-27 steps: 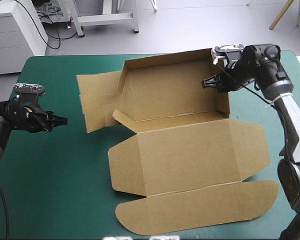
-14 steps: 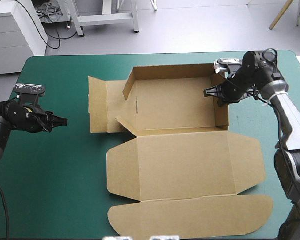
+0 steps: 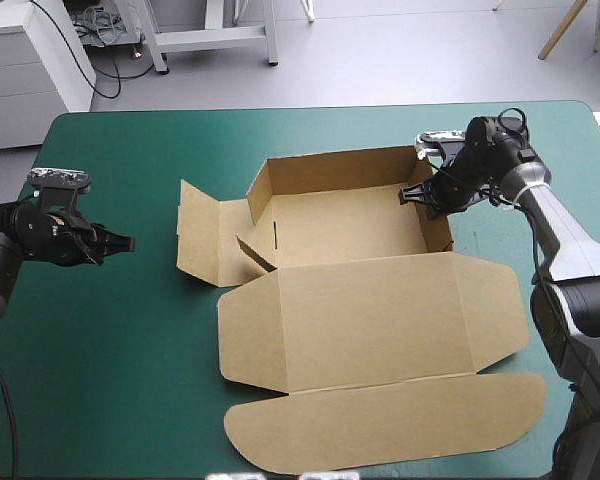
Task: Fold the box
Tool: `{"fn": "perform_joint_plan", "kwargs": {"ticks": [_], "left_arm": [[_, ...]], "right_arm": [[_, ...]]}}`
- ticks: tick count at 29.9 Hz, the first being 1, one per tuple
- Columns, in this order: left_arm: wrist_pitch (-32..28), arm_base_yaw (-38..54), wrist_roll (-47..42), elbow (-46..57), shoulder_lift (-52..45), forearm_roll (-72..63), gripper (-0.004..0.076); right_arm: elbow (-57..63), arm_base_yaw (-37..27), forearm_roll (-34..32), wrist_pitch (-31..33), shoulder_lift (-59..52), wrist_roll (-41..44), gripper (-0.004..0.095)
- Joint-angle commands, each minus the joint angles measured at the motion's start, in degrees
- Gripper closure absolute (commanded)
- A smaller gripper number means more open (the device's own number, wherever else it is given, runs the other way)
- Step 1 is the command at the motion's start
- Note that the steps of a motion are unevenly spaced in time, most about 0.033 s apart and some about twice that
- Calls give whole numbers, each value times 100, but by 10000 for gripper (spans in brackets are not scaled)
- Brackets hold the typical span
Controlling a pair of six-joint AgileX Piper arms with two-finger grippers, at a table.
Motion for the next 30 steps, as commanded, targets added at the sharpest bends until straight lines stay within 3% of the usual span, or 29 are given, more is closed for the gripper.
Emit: {"fn": "perform_joint_plan", "kwargs": {"ticks": [1, 5, 8, 22, 25, 30], "left_arm": [[-272, 0, -3, -140, -201, -109, 493], [-261, 0, -3, -140, -201, -109, 493], [-261, 0, -3, -140, -201, -109, 493], [-357, 0, 58, -140, -201, -286, 493], [-381, 0, 108, -140, -201, -386, 493], [-371, 0, 158, -140, -201, -386, 493]], "right_arm": [[-173, 91, -35, 252, -216, -218, 798], [-453, 80, 79, 154, -421, -72, 533], [-605, 80, 52, -209, -827, -72, 443], [-742, 243, -622, -54, -2663, 49, 440], [-584, 583, -1018, -54, -2835, 274, 440], [256, 1424, -2437, -157, -2848, 854, 440]]}}
